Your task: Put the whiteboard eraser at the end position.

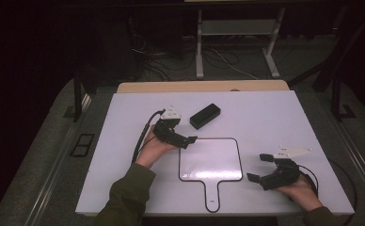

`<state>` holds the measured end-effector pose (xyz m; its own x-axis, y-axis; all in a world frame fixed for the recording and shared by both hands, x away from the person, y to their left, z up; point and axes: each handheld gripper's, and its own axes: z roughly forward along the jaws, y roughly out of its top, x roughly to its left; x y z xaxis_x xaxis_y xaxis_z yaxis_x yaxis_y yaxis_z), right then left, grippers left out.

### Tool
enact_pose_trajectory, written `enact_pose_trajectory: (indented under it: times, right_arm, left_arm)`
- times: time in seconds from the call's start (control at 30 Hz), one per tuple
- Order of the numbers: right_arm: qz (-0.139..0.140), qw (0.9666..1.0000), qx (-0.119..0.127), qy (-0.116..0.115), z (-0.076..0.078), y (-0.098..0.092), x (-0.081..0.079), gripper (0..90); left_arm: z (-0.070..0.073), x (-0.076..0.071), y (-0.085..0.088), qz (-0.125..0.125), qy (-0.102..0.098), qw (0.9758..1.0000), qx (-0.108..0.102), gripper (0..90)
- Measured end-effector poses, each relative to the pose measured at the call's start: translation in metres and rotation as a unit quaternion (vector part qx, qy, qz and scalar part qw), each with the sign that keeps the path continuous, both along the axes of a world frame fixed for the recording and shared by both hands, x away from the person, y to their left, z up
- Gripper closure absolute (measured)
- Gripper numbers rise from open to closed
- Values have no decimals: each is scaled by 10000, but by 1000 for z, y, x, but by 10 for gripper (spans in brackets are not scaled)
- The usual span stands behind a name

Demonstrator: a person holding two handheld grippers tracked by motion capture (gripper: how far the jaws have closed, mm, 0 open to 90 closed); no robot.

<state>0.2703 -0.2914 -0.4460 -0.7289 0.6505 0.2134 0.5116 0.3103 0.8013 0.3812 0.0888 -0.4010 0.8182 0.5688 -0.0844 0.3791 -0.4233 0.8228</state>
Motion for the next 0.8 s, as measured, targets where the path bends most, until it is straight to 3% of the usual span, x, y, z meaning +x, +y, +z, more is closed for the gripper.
enact_pose_trajectory:
  times: [0.37, 0.8]
  right_arm:
    - [-59, 10000, 6, 4, 0, -3, 1, 0]
    - [-68, 10000, 19, -13, 0, -3, 0, 0]
  left_arm:
    - [-7, -29, 18, -34, -133, 9999, -21, 0]
    - [-14, -56, 36, 19, -147, 9999, -74, 0]
